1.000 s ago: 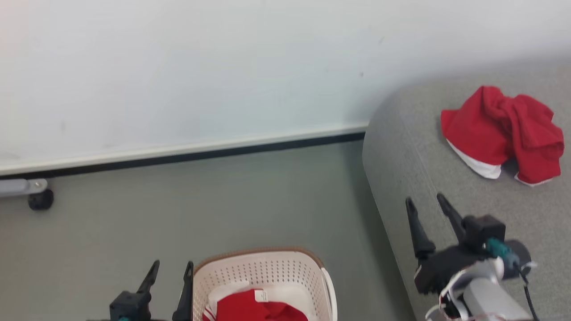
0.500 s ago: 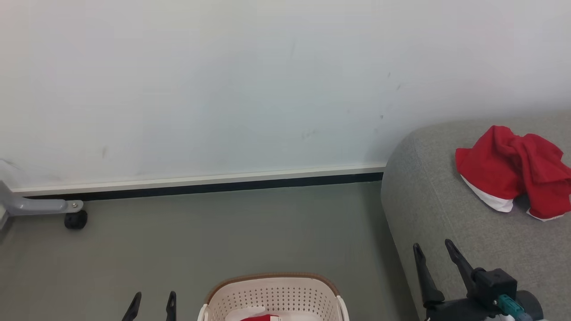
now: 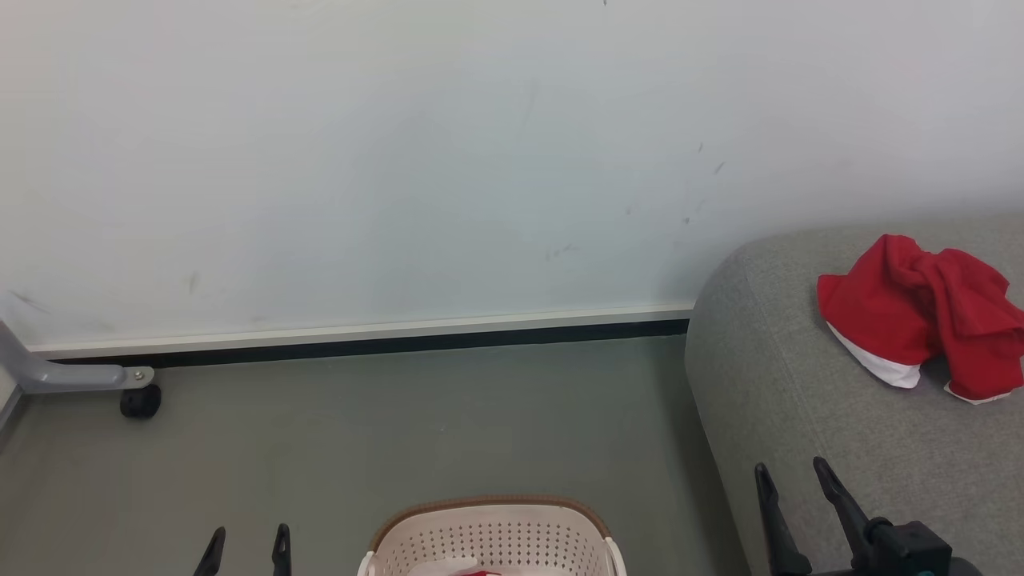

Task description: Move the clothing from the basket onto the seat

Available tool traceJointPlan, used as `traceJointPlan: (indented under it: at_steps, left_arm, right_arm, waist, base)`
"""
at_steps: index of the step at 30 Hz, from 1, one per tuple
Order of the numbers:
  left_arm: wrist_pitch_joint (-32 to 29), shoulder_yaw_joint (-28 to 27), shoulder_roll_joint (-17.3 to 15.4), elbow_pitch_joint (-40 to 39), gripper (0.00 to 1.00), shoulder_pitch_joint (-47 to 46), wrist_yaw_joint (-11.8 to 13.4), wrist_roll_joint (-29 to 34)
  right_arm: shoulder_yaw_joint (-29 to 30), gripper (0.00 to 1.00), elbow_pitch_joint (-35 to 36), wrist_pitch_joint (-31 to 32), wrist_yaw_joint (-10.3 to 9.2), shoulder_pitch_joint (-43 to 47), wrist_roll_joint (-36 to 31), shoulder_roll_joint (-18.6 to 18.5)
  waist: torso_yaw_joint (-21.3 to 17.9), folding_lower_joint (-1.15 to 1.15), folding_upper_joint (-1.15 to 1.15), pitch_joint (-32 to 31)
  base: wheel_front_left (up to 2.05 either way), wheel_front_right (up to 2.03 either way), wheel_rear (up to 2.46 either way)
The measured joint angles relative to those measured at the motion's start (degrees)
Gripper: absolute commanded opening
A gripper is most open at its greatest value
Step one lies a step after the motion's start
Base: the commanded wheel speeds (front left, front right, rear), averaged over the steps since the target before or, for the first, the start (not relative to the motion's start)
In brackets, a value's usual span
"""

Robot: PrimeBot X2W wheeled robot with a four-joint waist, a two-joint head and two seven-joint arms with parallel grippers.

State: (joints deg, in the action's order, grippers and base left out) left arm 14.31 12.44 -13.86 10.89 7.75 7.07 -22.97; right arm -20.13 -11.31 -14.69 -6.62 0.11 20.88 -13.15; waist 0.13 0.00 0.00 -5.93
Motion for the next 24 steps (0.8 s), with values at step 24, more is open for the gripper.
traceJointPlan:
  at_steps: [24]
  left_arm:
    - [0.0, -1.38, 0.63, -1.62, 1.0, 1.04, 0.01, 2.46]
  right_arm:
    - [3.23, 1.0, 3.5, 0.0, -0.44, 2.38, -1.78, 0.53]
  waist:
    - [-0.75, 0.0, 0.0, 0.47]
  base:
    - [0.0, 0.0, 0.0]
